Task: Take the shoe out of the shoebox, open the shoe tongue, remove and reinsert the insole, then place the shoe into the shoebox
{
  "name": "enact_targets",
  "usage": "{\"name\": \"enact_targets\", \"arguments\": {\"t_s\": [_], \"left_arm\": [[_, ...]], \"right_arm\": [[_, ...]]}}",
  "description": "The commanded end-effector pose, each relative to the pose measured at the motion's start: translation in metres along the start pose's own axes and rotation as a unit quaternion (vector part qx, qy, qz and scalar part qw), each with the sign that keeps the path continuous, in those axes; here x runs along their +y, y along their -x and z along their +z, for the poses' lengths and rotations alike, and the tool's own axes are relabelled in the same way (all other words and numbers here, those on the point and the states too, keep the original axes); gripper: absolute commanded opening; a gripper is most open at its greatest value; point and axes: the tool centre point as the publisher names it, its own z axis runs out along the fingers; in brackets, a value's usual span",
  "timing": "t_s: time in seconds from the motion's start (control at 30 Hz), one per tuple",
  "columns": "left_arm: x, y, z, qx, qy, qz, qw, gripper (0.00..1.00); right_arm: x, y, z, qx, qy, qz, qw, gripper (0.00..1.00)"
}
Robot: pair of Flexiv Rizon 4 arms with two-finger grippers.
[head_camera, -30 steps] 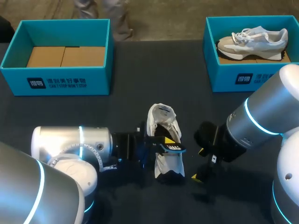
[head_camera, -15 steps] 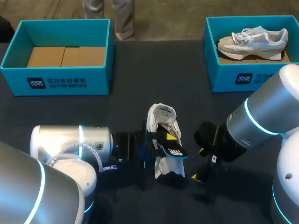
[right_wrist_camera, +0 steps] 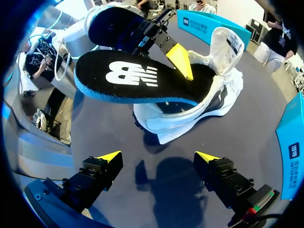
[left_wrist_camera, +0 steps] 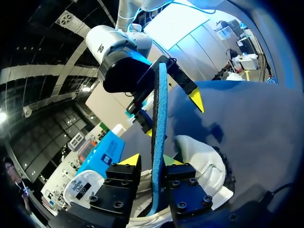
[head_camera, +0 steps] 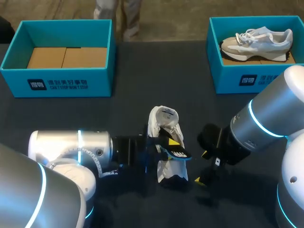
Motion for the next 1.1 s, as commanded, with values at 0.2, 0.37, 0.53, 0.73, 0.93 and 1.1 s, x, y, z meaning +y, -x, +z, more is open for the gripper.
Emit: {"name": "enact_targets", "arguments": {"t_s": [0.2,0.37,0.53,0.73,0.93,1.1], "left_arm": [[-0.005,-0.002,-0.004,-0.003,-0.002,0.012,1.000,0.00],[0.004,-0.002,-0.002,-0.002,0.001,0.019,1.000,0.00],[0.019,0.002,0.002,0.001,0.015,0.015,1.000,0.00],[0.032,0.007,0.004,0.000,0.027,0.008,1.000,0.00],[0.031,0.007,-0.001,0.000,0.024,0.002,1.000,0.00],[0.026,0.003,-0.007,0.001,0.018,0.001,1.000,0.06]], "right_arm": [[-0.001,-0.001,0.000,-0.001,0.001,0.000,1.000,1.00],[-0.001,-0.001,0.000,-0.001,0.001,0.000,1.000,1.00],[-0.001,-0.001,0.000,-0.001,0.001,0.000,1.000,1.00],[-0.001,-0.001,0.000,-0.001,0.001,0.000,1.000,1.00],[-0.001,-0.001,0.000,-0.001,0.001,0.000,1.000,1.00],[-0.001,-0.001,0.000,-0.001,0.001,0.000,1.000,1.00]]}}
